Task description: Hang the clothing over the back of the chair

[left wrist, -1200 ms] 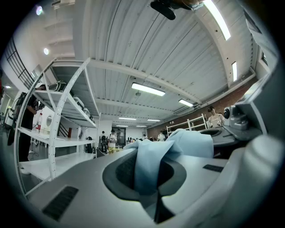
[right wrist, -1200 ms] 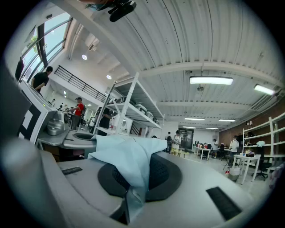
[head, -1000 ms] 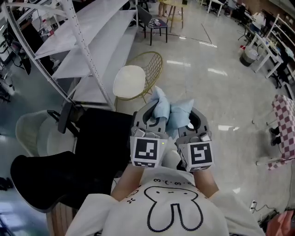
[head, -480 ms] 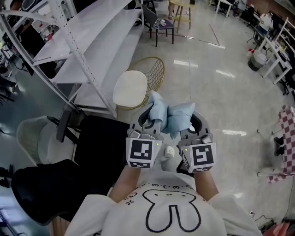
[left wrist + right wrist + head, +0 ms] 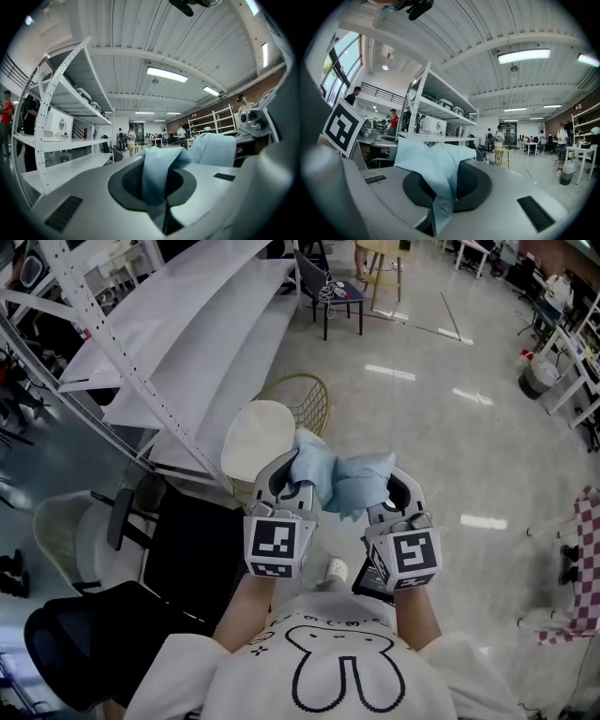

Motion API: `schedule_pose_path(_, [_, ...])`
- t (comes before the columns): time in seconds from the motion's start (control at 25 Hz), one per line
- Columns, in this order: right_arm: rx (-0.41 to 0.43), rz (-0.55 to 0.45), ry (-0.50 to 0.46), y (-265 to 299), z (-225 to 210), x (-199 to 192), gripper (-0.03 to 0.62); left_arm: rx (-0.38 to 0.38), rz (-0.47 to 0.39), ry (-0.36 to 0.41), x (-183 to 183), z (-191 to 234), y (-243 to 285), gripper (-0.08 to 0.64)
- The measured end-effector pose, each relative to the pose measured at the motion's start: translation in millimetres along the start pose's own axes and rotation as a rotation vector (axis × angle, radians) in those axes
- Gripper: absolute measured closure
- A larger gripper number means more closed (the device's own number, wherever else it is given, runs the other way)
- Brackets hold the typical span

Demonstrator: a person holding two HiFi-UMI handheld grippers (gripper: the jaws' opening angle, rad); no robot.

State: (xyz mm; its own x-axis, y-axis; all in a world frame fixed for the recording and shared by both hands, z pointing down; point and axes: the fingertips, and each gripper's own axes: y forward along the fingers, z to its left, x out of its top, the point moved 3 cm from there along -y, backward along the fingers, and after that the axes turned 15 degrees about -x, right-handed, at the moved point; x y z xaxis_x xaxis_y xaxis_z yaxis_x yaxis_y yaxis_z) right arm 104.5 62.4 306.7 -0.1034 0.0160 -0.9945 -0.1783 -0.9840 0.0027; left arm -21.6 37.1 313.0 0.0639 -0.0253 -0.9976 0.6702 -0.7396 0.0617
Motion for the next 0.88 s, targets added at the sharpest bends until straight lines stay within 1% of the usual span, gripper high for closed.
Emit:
schedule_pose_path(0.2, [0.040, 0.025, -0.007, 47.5, -30.9, -8.7, 0.555, 0.046, 0.029, -0.004, -5.6, 17.8, 45.6, 0.526])
schedule_pose_path(0.4, [0.076, 0.053, -0.020, 79.5, -54.5, -18.0, 0.554, 0.101, 0.065, -0.022, -14.7, 32.3, 67.9, 0.526])
schedule_pose_path(0.6, [0.076, 0.079, -0.019, 100.1, -66.5, -31.9, 0.554, 0.121, 0.116, -0.041, -32.7, 44.3, 81.1, 0.526])
schedule_pose_path(0.76, [0.074, 0.101, -0.020, 118.1, -68.8, -39.3, 0.554, 0.128, 0.159, -0.001, -42.6, 54.3, 92.4, 0.526])
schedule_pose_path(0.88, [0.075, 0.109, -0.032, 132.4, -69.0, -42.2, 0.554, 0.119, 0.162, -0.001, -46.9, 65.4, 102.0, 0.526])
